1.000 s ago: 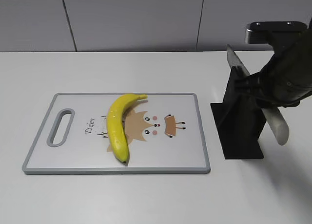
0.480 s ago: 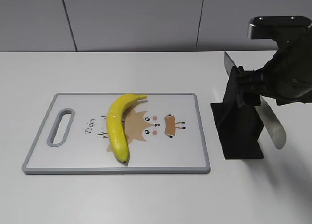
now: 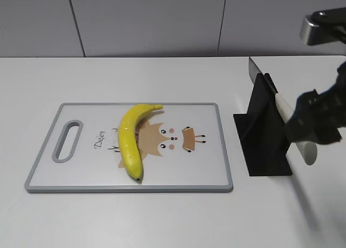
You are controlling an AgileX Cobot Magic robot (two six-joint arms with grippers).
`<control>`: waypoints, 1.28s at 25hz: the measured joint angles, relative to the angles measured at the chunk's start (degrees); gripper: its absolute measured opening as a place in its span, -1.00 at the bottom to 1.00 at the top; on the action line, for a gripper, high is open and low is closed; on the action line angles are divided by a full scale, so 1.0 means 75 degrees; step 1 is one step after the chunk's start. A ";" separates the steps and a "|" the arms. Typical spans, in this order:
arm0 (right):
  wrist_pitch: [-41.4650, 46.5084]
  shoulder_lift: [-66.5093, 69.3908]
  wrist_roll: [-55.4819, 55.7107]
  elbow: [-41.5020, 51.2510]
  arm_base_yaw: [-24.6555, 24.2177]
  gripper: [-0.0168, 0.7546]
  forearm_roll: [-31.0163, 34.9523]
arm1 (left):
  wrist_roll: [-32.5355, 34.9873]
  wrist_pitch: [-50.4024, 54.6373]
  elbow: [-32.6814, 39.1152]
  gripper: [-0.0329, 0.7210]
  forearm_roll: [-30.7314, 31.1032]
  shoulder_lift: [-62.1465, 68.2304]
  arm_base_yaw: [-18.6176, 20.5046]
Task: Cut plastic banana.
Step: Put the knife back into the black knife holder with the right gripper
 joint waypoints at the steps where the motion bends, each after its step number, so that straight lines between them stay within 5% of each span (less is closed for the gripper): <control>1: 0.0093 -0.0288 -0.0196 0.0209 0.0000 0.59 0.0094 | 0.0000 0.0000 0.0000 0.56 0.0003 0.0000 0.0000; 15: 0.1487 -0.5400 -0.1879 0.2391 0.0000 0.59 0.0188 | 0.0000 0.0000 0.0000 0.55 0.0029 0.0000 0.0000; 32: 0.1587 -0.8996 -0.1913 0.2450 0.0000 0.59 0.0269 | 0.0000 -0.0009 0.0000 0.42 0.0029 0.0000 0.0000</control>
